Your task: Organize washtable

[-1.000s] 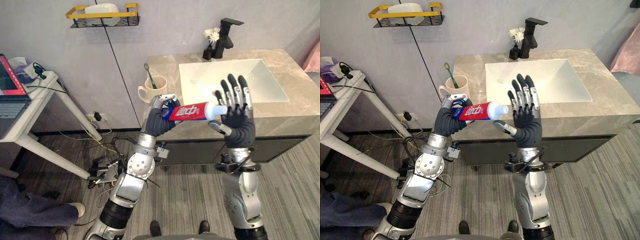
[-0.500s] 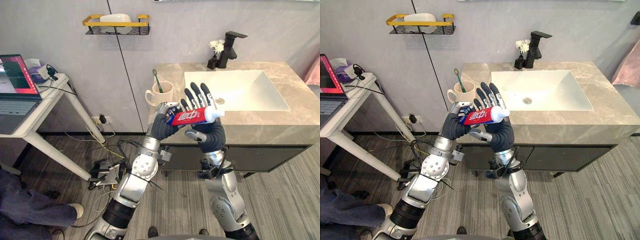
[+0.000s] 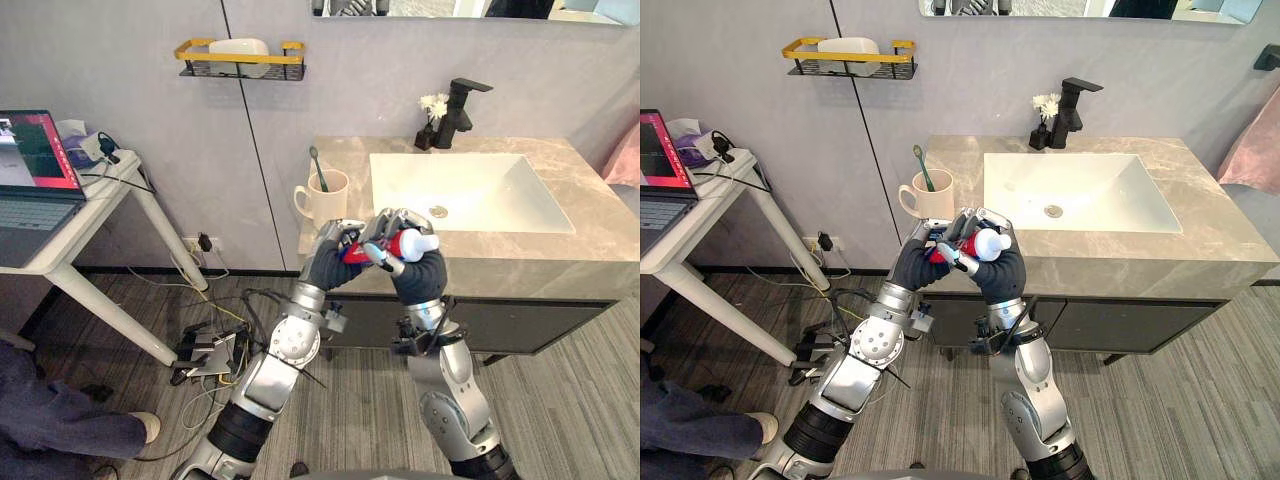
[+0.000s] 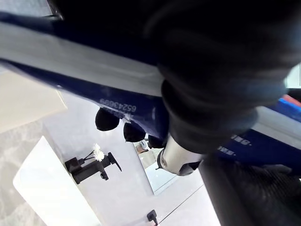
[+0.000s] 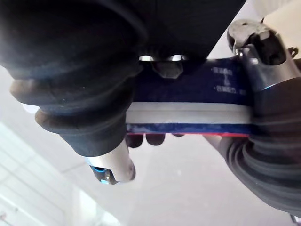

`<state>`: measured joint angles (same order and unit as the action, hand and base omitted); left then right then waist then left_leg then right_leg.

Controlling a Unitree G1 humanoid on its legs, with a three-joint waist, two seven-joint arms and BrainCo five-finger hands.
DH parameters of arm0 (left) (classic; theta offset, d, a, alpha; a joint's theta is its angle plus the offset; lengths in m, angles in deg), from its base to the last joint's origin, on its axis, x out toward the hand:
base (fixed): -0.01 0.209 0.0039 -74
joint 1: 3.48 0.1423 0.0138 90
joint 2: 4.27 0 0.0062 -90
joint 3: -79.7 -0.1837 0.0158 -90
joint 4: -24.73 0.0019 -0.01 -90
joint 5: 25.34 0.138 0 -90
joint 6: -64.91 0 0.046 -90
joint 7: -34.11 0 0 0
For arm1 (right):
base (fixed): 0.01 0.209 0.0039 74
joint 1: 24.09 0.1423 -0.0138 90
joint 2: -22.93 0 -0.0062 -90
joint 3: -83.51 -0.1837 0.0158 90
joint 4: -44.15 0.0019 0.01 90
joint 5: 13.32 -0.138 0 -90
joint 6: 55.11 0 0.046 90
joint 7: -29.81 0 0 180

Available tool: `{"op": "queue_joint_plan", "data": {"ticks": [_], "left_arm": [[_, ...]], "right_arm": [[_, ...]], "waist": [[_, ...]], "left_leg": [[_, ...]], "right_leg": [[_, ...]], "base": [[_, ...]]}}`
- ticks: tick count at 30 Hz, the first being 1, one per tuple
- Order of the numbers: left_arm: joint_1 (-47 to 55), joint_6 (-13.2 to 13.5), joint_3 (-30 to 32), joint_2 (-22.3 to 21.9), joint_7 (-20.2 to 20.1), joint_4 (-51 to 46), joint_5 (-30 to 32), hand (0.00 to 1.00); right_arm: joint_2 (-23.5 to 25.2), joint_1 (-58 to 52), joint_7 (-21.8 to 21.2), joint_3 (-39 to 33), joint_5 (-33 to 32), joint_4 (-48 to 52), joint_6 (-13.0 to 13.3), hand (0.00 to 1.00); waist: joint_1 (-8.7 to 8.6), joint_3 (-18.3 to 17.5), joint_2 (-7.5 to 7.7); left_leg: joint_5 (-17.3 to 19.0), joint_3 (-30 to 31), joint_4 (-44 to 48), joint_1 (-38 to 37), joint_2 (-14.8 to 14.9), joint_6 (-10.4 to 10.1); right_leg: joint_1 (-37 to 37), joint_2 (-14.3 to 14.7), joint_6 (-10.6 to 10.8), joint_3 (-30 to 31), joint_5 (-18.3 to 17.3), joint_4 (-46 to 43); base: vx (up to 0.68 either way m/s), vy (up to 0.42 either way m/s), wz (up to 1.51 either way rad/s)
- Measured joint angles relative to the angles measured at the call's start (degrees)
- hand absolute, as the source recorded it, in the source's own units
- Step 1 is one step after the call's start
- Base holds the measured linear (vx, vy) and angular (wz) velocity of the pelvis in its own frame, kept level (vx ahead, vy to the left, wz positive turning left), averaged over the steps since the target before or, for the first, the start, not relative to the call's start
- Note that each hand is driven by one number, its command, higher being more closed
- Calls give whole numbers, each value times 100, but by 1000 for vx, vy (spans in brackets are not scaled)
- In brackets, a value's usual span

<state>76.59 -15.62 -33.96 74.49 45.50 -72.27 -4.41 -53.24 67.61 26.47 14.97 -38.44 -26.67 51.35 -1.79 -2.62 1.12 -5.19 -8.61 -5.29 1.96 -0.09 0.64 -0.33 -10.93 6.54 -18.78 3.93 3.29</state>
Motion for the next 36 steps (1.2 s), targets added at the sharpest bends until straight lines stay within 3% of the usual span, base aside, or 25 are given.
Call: {"op": "queue_joint_plan", "data": {"ticks": [7,8,18,21,22,25,28,31,36], "left_arm": [[9,49,-66,-8,0,114,-2,100],[9,54,-67,-12,0,128,-3,0],[61,71,264,-79,35,309,-9,0],[209,67,644,-106,135,308,-11,0],[285,32,975,-106,144,305,-17,0],[321,32,1035,-121,143,300,-19,0],[548,33,1098,-135,139,137,-24,0],[1003,48,1238,-164,138,-74,-134,0],[1596,100,1300,-161,122,-76,-261,0]], "right_arm": [[18,51,229,73,163,-62,50,100],[20,51,268,74,245,-62,52,100],[73,279,641,-442,1134,-67,53,100],[71,529,761,-916,1389,-50,67,100],[56,859,973,-1466,1572,-44,84,100],[42,1108,999,-1533,1629,-36,89,100],[-146,1521,1005,-1701,1636,-97,88,100],[-514,2607,1335,-1942,1673,-674,99,100],[-1187,3796,1618,-2121,1637,-1596,93,100]], "waist": [[17,-1,0],[20,-1,0],[107,-2,0],[113,-5,-3],[163,-6,-5],[192,-9,-10],[268,-9,-11],[322,-9,-11],[590,-8,-12]], "left_leg": [[0,-25,0,-7,8,-1],[1,-27,0,-7,8,-1],[0,-35,0,-15,9,-1],[0,-31,0,-20,9,-1],[0,-7,1,-20,6,-1],[-1,9,1,-23,5,-1],[-6,48,0,-35,-6,-5],[-45,156,-2,-34,-12,-9],[-112,370,-49,-12,-12,-21]], "right_leg": [[-5,7,0,16,1,1],[-5,7,0,22,1,1],[6,9,1,37,2,1],[14,9,1,33,2,1],[29,8,1,10,1,1],[42,8,1,-5,1,1],[77,0,1,-37,1,1],[136,-2,-4,-151,-7,-3],[192,-6,1,-357,-90,-95]], "base": [[0,0,0],[0,0,0],[0,0,0],[0,0,1],[0,0,5],[0,0,2],[-1,0,6],[-20,2,19],[-32,2,23]]}}
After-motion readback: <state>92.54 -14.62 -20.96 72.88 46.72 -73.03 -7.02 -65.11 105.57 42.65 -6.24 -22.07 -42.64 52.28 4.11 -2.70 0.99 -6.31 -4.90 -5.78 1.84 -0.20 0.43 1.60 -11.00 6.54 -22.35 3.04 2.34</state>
